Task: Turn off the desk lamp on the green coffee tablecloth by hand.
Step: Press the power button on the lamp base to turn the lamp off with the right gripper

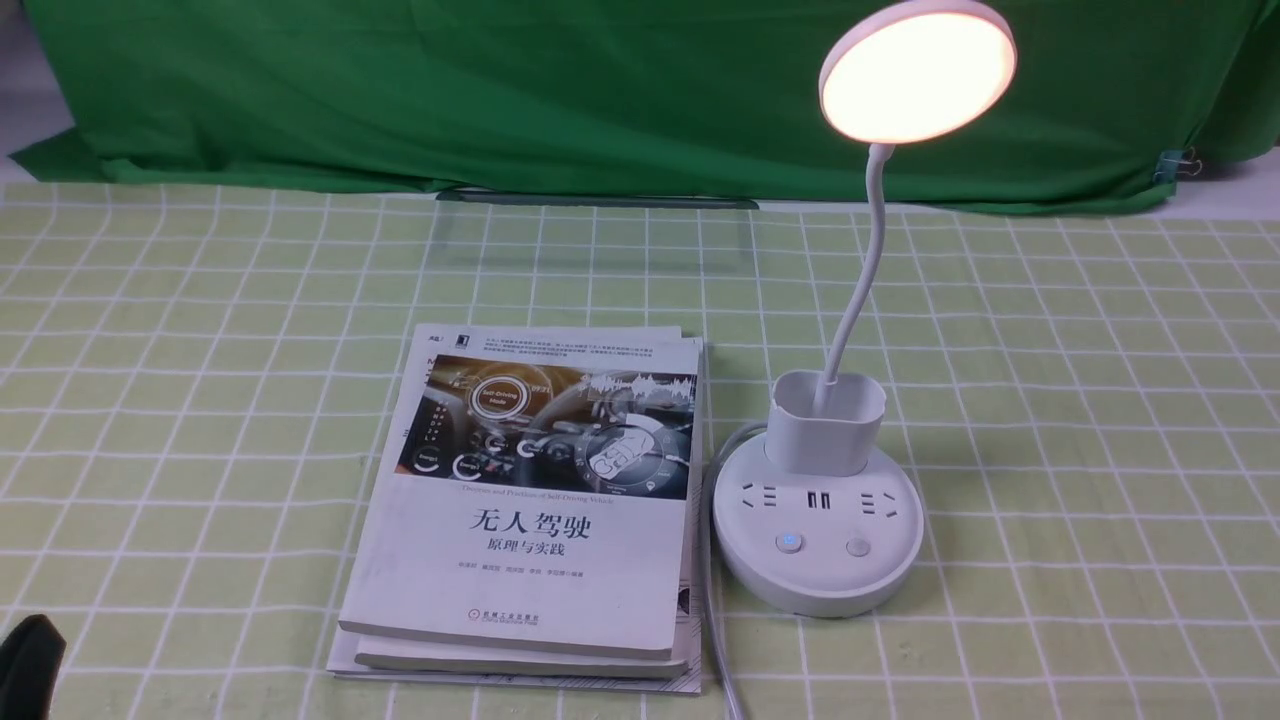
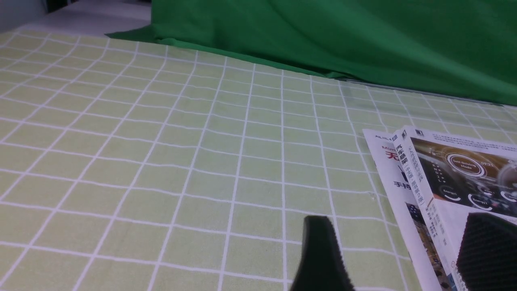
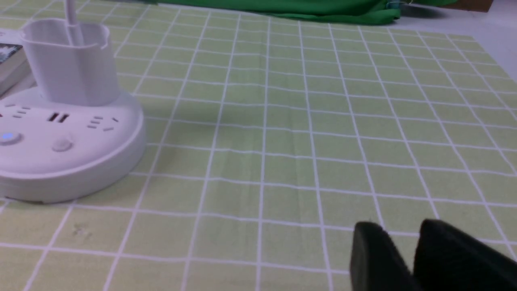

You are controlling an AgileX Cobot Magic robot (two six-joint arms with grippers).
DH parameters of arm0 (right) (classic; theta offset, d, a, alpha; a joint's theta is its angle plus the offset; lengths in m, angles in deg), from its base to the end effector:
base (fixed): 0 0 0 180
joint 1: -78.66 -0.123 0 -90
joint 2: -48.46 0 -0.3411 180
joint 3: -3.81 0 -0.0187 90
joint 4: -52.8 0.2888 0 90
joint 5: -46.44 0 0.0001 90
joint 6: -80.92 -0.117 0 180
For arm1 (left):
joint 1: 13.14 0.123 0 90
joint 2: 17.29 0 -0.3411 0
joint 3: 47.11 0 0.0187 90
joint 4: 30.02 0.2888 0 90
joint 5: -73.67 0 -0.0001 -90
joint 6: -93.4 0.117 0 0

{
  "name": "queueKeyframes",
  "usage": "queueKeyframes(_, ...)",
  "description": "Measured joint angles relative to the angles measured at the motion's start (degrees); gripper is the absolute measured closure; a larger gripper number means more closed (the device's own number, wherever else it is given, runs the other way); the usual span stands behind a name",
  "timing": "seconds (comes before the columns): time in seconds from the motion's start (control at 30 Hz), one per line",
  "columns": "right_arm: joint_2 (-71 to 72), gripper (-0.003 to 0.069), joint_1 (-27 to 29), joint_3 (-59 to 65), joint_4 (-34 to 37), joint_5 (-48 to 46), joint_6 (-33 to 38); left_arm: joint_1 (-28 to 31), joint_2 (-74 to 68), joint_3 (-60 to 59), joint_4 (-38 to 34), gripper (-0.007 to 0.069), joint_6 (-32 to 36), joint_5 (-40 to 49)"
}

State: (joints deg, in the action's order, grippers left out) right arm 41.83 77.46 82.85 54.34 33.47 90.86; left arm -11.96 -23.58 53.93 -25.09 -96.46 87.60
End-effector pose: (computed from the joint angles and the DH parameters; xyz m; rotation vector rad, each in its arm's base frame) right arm 0.0634 0.0020 0.1852 -0.1492 1.7158 -0.0883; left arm 0.0626 0.0037 0.1843 -0.1096 1.7267 -0.0322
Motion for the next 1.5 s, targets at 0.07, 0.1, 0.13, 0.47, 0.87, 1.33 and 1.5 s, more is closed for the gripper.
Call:
queueKeyframes(0.07,0.0,0.0419,0.0,0.0,0.9,1.7,-1.3,0.0,0.0,0.0,0.0,0.0214,0.0,0.0)
queueKeyframes(0.1,0.0,0.0419,0.0,0.0,3.8,3.9,-5.4,0.0,0.0,0.0,0.0,0.0214,0.0,0.0)
queueKeyframes(0.13,0.0,0.0419,0.0,0.0,5.3,5.4,-8.1,0.0,0.0,0.0,0.0,0.0214,0.0,0.0)
queueKeyframes(0.47,0.0,0.0419,0.0,0.0,8.8,19.4,-24.5,0.0,0.0,0.0,0.0,0.0214,0.0,0.0)
queueKeyframes(0.87,-18.3,0.0615,-3.1,-21.4,9.0,-11.9,-12.2,0.0,0.0,0.0,0.0,0.0214,0.0,0.0)
queueKeyframes(1.33,-64.6,0.0615,-10.8,-47.8,12.4,-35.3,-0.6,0.0,0.0,0.0,0.0,0.0214,0.0,0.0)
queueKeyframes(1.5,-79.0,0.0615,-23.6,-54.9,10.2,-32.7,-1.9,0.0,0.0,0.0,0.0,0.0214,0.0,0.0)
